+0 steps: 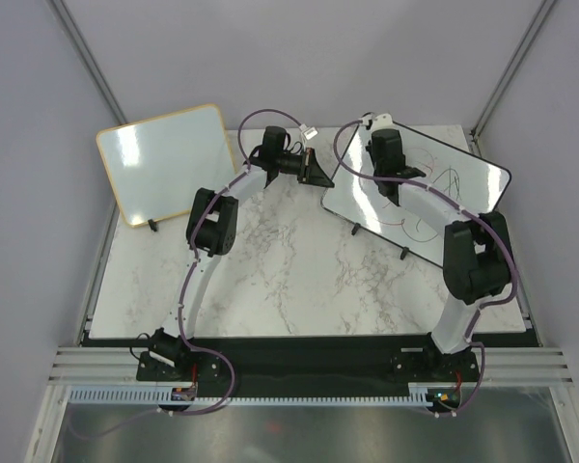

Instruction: Erase the whiteboard

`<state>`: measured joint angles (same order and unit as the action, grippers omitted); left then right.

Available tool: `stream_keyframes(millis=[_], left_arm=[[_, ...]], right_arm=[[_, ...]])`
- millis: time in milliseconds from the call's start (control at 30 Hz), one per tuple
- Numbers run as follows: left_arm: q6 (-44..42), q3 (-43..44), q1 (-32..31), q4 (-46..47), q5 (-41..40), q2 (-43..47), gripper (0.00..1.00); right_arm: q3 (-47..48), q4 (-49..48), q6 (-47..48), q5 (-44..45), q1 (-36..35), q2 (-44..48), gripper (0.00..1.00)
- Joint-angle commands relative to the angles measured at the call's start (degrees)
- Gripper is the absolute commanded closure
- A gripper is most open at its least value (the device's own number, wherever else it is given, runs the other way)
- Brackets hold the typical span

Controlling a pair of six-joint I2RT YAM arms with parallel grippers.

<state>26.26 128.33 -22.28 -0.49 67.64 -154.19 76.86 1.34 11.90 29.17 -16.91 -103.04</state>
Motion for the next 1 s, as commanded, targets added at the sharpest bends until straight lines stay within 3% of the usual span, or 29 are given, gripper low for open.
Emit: stream_keyframes(millis=[0,300,633,833,967], left_arm=[[-2.7,2.0,0.7,-2.2,-5.3,-1.1,0.98],[-2.9,2.1,0.8,-2.2,-5.3,-1.1,0.98],[-4.3,2.2,0.7,-3.1,-5.6,-0.7,0.98],[-4.6,2.2,0.7,-3.4,-5.5,-0.7,0.98],[-5.5,2.1,0.7,-4.1,-5.5,-0.2,0.98]], right_arm=[[-1.4,-0.9,0.6,-6.2,-1.5,-1.8,1.00],[-0.2,-5.1,4.6,-7.4,-6.0,-4.6,1.00],[-2.7,-4.6,1.4,7.1,5.4,1.5,1.00],[-7.2,-5.4,0.2,4.9,9.3,7.6,1.00],[-5.6,-5.2,-0.3,1.3,8.3,5.7,1.00]])
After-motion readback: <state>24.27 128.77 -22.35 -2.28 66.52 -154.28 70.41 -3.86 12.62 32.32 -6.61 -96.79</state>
